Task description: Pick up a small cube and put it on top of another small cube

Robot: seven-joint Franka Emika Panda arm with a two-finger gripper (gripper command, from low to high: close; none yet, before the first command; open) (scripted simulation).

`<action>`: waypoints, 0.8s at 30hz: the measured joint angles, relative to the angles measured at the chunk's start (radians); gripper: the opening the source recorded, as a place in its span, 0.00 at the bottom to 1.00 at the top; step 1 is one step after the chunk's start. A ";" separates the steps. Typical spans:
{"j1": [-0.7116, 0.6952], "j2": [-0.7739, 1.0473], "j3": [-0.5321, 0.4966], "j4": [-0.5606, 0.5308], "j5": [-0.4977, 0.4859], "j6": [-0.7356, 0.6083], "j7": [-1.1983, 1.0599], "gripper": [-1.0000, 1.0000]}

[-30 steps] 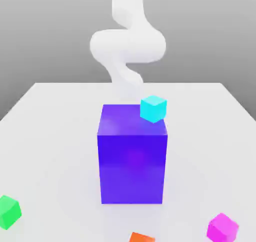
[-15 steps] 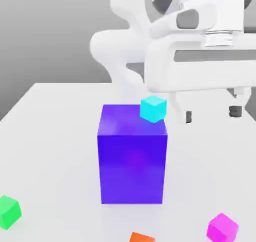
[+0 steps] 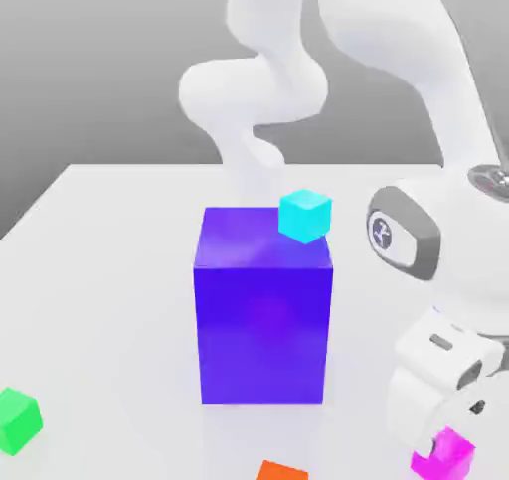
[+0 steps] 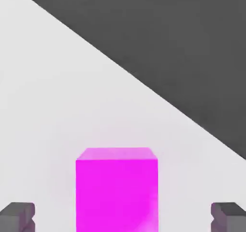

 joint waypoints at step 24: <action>-0.275 -0.208 -0.259 -0.051 0.207 -0.160 0.254 0.00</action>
